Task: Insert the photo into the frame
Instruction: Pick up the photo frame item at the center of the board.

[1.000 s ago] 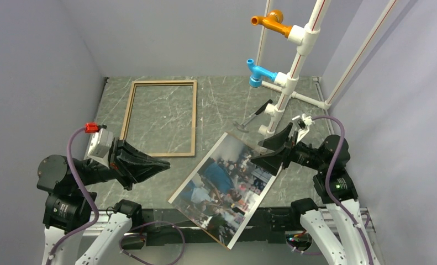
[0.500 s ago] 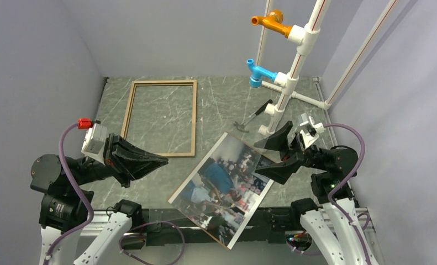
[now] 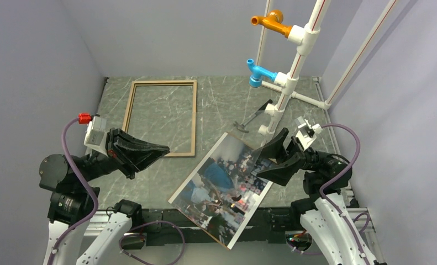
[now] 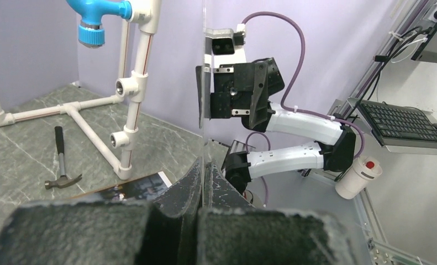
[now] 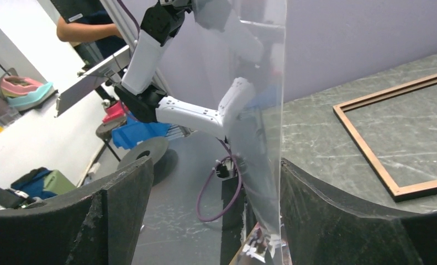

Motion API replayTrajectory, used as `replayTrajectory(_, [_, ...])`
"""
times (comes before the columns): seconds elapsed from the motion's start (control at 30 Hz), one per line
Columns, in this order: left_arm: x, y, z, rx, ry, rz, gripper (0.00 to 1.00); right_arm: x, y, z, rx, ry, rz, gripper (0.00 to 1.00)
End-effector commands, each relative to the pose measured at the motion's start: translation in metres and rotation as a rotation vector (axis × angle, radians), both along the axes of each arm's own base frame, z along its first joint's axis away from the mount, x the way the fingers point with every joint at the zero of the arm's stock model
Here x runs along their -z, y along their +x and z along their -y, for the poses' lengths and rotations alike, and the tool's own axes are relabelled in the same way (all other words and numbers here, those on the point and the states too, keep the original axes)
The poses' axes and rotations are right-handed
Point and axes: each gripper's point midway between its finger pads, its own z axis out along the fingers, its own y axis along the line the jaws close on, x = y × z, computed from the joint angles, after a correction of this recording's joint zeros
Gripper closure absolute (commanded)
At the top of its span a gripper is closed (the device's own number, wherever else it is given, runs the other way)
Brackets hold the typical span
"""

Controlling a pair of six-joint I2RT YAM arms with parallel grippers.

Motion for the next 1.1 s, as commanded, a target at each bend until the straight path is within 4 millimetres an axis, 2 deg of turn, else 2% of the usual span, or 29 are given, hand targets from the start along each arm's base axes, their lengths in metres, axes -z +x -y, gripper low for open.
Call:
replayTrajectory(0.0, [-0.018, -0.002, -0.003, -0.023, -0.07, 0.062, 1.0, -0.003, -0.009, 0.001, -0.018, 0.039, 0.034, 0.19])
replayTrajectory(0.33, [-0.017, 0.01, -0.004, -0.054, -0.109, 0.042, 1.0, 0.006, -0.008, -0.001, -0.059, 0.103, -0.032, 0.28])
replayTrajectory(0.53, [-0.015, 0.014, -0.004, -0.062, -0.131, 0.034, 1.0, 0.012, 0.001, -0.011, -0.055, 0.106, -0.081, 0.32])
replayTrajectory(0.7, [-0.015, 0.016, -0.005, -0.074, -0.145, 0.028, 1.0, 0.015, 0.005, -0.026, -0.048, 0.096, -0.08, 0.44])
replayTrajectory(0.8, [-0.014, 0.021, -0.009, -0.118, -0.154, 0.023, 1.0, 0.013, 0.003, -0.03, -0.054, 0.109, -0.07, 0.5])
replayTrajectory(1.07, [-0.012, 0.032, -0.023, -0.241, -0.202, -0.006, 1.0, 0.019, 0.005, -0.03, -0.043, 0.143, -0.11, 0.52])
